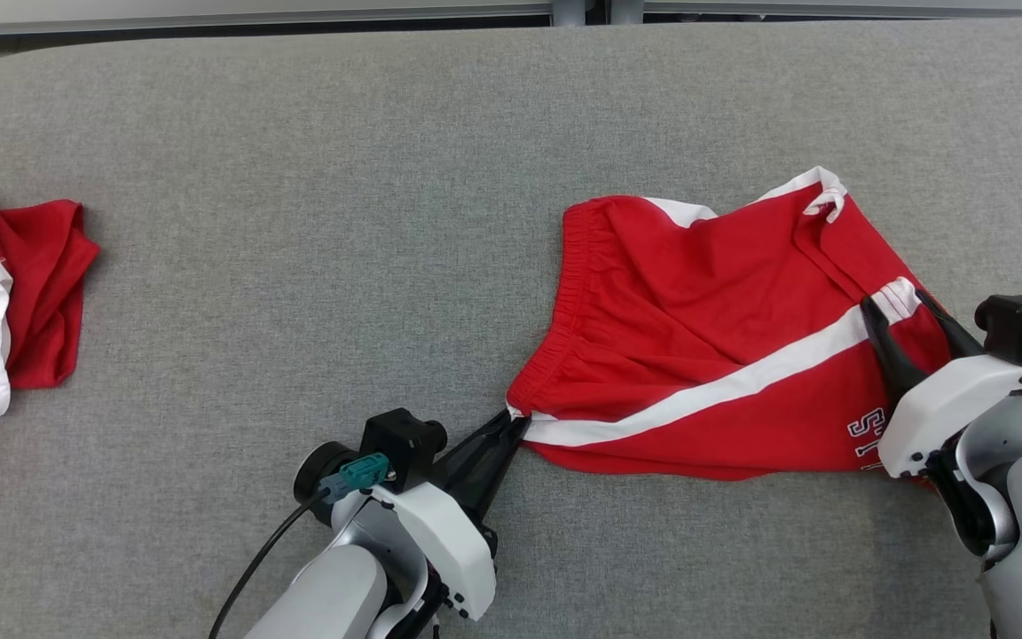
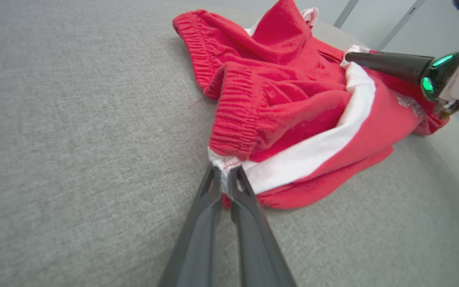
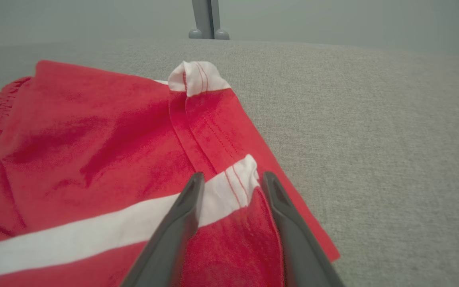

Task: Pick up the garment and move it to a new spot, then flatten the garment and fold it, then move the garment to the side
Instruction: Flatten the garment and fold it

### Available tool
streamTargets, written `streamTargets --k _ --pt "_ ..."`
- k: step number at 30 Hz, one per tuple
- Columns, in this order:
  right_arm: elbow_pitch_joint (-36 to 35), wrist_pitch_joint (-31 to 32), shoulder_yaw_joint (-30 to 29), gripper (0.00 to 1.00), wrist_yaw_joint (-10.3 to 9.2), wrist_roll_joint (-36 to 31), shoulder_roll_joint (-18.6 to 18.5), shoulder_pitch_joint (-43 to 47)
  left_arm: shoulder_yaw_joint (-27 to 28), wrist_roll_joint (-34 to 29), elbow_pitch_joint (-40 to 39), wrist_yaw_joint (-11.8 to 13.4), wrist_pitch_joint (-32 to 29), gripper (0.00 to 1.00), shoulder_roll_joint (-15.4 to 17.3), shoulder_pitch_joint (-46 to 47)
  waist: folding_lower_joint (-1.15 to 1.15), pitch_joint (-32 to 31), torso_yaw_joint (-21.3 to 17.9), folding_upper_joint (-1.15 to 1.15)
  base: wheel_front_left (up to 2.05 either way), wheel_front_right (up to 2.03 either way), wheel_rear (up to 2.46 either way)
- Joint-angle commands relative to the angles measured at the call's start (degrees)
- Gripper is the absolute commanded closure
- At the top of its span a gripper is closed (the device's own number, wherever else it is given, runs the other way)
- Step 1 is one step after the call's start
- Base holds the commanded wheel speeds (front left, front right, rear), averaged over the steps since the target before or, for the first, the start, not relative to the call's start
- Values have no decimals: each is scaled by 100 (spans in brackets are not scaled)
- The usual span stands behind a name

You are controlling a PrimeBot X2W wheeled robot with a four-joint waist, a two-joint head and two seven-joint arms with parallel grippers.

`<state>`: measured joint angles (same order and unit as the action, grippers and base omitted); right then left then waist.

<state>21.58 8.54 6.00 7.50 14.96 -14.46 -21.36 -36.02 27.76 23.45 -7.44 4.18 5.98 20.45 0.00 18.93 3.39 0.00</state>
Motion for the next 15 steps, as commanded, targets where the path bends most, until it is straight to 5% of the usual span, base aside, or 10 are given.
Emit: streamTargets --k 1,2,15 --pt "67 95 36 90 -2 120 -90 -97 5 19 60 -4 52 100 13 97 0 13 3 0 0 0 0" --pt "63 106 67 100 -2 182 -104 -146 8 19 73 -3 88 100 8 119 0 14 1 0 0 0 0" --pt "-1149 -835 -212 100 -2 485 -84 315 564 83 -939 345 660 100 320 222 0 -445 -149 0 0 0 0"
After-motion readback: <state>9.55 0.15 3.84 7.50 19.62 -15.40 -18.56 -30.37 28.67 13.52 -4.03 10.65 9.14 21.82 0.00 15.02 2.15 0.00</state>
